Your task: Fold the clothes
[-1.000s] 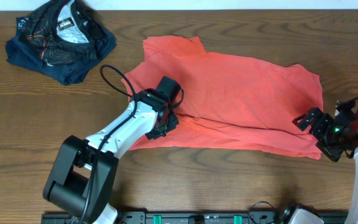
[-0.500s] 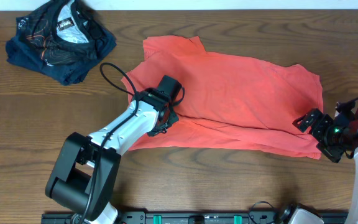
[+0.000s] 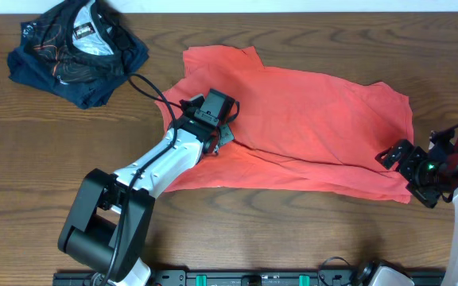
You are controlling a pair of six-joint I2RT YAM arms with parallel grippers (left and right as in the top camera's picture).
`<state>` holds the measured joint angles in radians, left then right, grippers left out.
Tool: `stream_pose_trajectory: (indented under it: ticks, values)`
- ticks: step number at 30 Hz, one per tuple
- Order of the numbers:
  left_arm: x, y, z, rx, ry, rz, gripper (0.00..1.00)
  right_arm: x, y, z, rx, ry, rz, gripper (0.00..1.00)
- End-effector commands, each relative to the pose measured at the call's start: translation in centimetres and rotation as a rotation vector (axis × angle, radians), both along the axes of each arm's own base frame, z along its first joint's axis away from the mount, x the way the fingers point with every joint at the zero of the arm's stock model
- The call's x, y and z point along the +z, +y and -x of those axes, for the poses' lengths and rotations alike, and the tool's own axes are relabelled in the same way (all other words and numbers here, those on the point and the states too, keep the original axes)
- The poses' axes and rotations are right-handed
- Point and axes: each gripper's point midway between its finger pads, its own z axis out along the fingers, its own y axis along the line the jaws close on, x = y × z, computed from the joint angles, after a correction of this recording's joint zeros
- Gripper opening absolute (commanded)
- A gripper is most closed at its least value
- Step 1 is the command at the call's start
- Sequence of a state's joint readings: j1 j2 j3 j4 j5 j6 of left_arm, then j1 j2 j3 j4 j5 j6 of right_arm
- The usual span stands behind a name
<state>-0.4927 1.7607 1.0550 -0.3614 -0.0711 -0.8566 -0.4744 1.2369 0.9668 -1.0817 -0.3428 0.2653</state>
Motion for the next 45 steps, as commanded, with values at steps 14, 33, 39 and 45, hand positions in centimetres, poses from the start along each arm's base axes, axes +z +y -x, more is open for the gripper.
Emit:
stream_pose_trajectory:
  ticks: [14,33,39,45]
  values:
    - [1.3,6.1,-3.1,-0.111,-0.137,-0.382,0.98,-1.8,0.5,1.3,0.009,0.057,-0.007,0.99]
    - [-1.7,7.3,3.9,-0.208,0.194,-0.384,0.98,-4.9,-3.9,3.8,-0.428,0.231,0.159,0.91]
    - [-1.8,7.5,4.4,-0.211,0.215,-0.392,0.98,-6.6,-4.1,3.3,-0.427,0.251,0.157,0.86]
    - [-1.9,8.8,5.0,-0.187,0.253,-0.407,0.98,-8.1,-5.2,2.6,-0.426,0.276,0.189,0.87]
